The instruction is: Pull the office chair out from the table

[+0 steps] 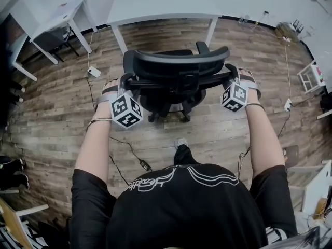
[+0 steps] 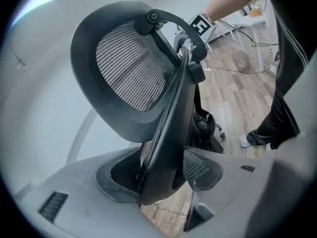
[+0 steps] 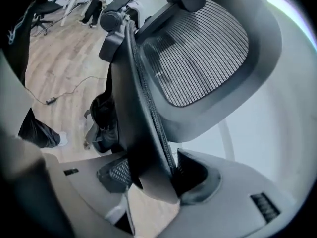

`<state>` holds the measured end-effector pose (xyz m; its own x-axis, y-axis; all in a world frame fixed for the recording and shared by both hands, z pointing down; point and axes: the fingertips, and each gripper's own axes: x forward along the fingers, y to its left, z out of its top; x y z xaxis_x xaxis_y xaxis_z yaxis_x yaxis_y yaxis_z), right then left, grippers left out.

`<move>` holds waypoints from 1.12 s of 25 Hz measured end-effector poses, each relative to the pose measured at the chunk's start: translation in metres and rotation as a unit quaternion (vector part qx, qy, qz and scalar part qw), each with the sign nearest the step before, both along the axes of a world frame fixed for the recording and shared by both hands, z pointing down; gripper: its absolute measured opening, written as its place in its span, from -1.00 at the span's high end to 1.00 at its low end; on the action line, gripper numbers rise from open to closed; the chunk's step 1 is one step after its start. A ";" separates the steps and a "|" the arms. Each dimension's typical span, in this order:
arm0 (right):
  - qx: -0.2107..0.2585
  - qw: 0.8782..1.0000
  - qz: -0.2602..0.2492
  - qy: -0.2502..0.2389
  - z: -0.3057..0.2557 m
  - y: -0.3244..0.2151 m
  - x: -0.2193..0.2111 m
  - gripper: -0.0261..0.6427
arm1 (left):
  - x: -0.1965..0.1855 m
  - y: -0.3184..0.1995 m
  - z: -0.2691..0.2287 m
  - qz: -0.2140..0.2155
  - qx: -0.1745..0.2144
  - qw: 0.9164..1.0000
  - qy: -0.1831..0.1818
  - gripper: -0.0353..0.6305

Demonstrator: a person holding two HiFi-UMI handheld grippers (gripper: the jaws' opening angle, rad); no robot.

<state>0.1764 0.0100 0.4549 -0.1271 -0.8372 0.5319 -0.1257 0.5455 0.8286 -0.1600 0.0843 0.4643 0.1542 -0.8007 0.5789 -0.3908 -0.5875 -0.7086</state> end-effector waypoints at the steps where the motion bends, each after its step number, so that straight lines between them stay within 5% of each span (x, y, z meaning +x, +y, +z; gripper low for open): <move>1: -0.008 1.000 0.015 -0.017 0.000 0.004 0.001 0.19 | 0.000 0.003 0.000 -0.001 0.002 1.000 0.014 0.21; 6: 0.002 0.986 0.112 -0.123 -0.014 0.033 0.031 0.04 | -0.013 0.025 -0.009 -0.024 0.023 0.997 0.073 0.03; 9: -0.007 0.967 0.149 -0.205 -0.026 0.068 0.040 0.04 | -0.029 0.046 -0.023 -0.041 0.046 0.989 0.132 0.03; 11: -0.058 0.926 0.153 -0.340 -0.034 0.102 0.025 0.04 | -0.040 0.066 -0.034 -0.062 0.068 0.976 0.195 0.03; 12: -0.103 0.886 0.144 -0.428 -0.038 0.123 0.010 0.04 | -0.041 0.078 -0.040 -0.073 0.074 0.966 0.236 0.04; 14: -0.188 0.788 0.104 -0.576 -0.050 0.165 -0.024 0.04 | -0.034 0.107 -0.054 -0.078 0.066 0.937 0.333 0.05; 15: -0.214 0.752 0.080 -0.618 -0.058 0.183 -0.039 0.04 | -0.023 0.123 -0.066 -0.069 0.055 0.916 0.391 0.08; 16: -0.231 0.729 0.055 -0.642 -0.068 0.199 -0.053 0.05 | -0.010 0.138 -0.081 -0.051 0.040 0.889 0.452 0.13; 18: -0.253 0.710 0.002 -0.657 -0.090 0.226 -0.080 0.06 | 0.020 0.170 -0.117 -0.001 0.004 0.827 0.562 0.20; 20: -0.262 0.697 -0.047 -0.666 -0.117 0.250 -0.103 0.34 | 0.045 0.198 -0.148 0.041 -0.028 0.782 0.622 0.33; 23: -0.282 0.662 -0.110 -0.686 -0.147 0.287 -0.131 0.70 | 0.072 0.229 -0.163 0.055 -0.067 0.751 0.654 0.77; 28: -0.343 0.634 -0.154 -0.675 -0.143 0.350 -0.146 0.81 | 0.115 0.271 -0.150 0.063 -0.124 0.718 0.682 0.88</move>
